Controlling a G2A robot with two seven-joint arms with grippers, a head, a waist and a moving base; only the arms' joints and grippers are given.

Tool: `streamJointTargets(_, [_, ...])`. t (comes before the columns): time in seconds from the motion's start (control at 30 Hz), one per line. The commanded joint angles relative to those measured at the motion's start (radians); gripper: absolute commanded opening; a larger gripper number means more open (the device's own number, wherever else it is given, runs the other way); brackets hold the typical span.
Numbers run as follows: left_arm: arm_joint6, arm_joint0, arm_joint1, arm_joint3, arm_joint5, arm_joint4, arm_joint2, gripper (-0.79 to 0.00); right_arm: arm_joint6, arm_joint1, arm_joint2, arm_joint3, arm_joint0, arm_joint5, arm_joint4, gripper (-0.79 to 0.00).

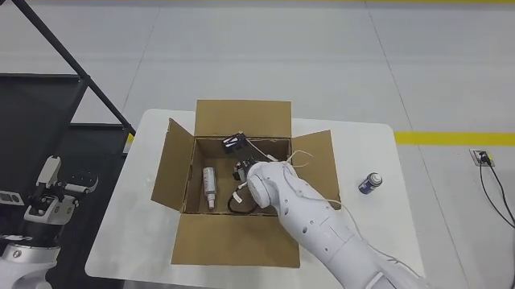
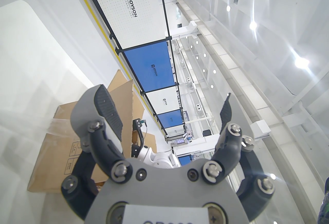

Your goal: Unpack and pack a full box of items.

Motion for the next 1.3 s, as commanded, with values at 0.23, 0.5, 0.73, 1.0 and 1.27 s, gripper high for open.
streamJointTargets(0.23, [0.000, 0.000, 0.000, 0.000, 0.000, 0.000, 0.000, 0.000, 0.176, 0.116, 0.136, -0.730, -0.344, 0.063, -0.357, -0.785])
streamJointTargets(0.5, [0.000, 0.000, 0.000, 0.000, 0.000, 0.000, 0.000, 0.000, 0.308, 0.192, 0.372, -1.400, -0.766, 0.082, -0.721, -0.785])
streamJointTargets(0.73, [0.000, 0.000, 0.000, 0.000, 0.000, 0.000, 0.000, 0.000, 0.162, 0.214, 0.683, -1.489, -1.090, 0.111, -0.532, -0.785])
streamJointTargets(1.0, [0.000, 0.000, 0.000, 0.000, 0.000, 0.000, 0.000, 0.000, 0.136, 0.226, 0.918, -1.220, -1.105, 0.012, -0.250, -0.785])
streamJointTargets(1.27, [0.000, 0.000, 0.000, 0.000, 0.000, 0.000, 0.000, 0.000, 0.084, 0.237, 0.968, -1.007, -1.002, -0.024, -0.212, -0.785])
